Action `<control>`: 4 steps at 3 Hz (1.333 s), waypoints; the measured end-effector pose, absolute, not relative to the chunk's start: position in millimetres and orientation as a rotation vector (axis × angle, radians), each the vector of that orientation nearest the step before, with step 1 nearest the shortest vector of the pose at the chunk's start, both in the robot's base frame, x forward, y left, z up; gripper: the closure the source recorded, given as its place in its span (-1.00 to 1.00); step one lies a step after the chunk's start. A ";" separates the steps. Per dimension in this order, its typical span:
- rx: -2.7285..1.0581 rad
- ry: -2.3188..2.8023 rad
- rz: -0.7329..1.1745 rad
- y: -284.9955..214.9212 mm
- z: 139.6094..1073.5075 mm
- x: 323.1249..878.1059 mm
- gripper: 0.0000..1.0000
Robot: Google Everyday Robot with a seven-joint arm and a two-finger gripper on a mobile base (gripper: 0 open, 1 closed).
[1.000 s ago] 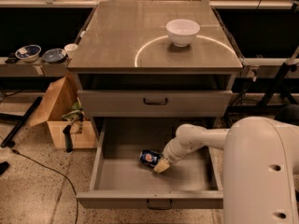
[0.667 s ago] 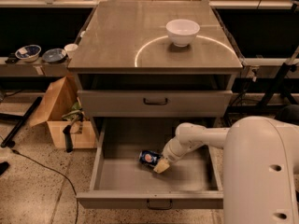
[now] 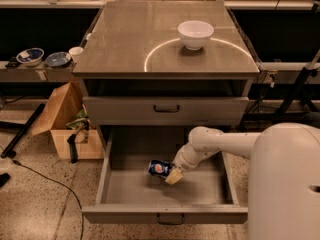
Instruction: Pick pepsi can from middle drawer and place on counter
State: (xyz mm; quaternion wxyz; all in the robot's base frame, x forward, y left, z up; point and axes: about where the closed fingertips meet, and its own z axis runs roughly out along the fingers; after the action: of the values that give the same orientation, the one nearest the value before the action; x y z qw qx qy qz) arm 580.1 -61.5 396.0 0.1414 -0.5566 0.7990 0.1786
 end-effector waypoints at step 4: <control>-1.824 2.125 0.409 -52.7 495.1 547.9 1.00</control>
Offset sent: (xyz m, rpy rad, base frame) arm -0.0248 -0.0028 0.0709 -0.0202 -0.0790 0.1408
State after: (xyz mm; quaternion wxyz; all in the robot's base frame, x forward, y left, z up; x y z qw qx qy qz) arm 547.9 -52.7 495.1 0.1550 -0.6368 0.7416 0.1429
